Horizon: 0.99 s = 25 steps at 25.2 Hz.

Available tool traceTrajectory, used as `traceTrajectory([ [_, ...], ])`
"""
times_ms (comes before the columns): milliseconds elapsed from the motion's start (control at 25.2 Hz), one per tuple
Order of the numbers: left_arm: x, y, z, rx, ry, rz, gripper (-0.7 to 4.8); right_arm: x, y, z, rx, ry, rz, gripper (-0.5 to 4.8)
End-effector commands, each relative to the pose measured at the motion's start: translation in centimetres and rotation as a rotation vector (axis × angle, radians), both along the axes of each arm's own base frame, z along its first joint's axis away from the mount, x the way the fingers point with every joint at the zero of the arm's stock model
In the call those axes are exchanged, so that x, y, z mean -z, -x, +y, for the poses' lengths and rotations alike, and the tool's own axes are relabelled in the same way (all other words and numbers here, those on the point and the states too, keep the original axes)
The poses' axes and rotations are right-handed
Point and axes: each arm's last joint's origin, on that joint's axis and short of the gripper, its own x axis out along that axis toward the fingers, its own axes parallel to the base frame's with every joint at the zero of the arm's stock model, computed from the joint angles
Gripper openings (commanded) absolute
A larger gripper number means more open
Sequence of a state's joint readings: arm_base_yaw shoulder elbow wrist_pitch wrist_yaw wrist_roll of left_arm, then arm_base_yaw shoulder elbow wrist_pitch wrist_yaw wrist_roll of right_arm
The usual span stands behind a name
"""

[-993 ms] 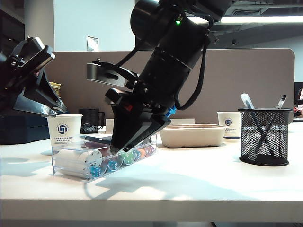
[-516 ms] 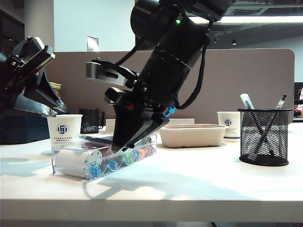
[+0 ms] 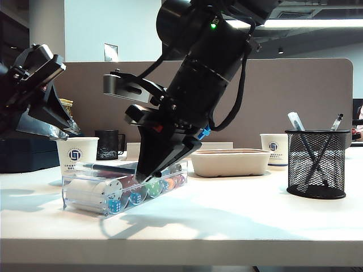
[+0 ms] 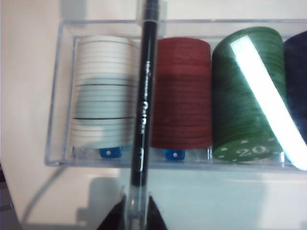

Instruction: Pick up one pen and put it in the pen container.

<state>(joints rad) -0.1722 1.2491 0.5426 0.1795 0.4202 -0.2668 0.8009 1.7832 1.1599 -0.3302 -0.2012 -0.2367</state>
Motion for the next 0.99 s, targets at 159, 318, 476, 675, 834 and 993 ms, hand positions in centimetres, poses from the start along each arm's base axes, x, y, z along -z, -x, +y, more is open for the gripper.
traceTrajectory([
  [159, -0.3, -0.1, 0.0, -0.002, 0.032, -0.002, 1.21, -0.4, -0.1, 0.0, 0.004, -0.015, -0.017, 0.53],
  [318, -0.3, -0.1, 0.0, -0.002, 0.032, -0.003, 1.21, -0.4, -0.1, 0.0, 0.004, -0.014, -0.016, 0.53],
  [476, -0.3, -0.1, 0.0, -0.002, 0.032, -0.003, 1.21, -0.4, -0.1, 0.0, 0.01, -0.007, -0.022, 0.52],
  [675, -0.3, -0.1, 0.0, -0.002, 0.032, -0.003, 1.21, -0.6, -0.2, 0.0, 0.017, 0.006, -0.022, 0.52],
  [834, -0.5, -0.2, 0.0, -0.007, 0.042, -0.01, 1.21, -1.5, -0.5, 0.3, 0.017, -0.007, -0.035, 0.39],
  [993, -0.6, -0.3, -0.1, -0.006, 0.042, -0.014, 1.21, -1.6, -0.5, 0.3, 0.017, -0.003, -0.03, 0.41],
])
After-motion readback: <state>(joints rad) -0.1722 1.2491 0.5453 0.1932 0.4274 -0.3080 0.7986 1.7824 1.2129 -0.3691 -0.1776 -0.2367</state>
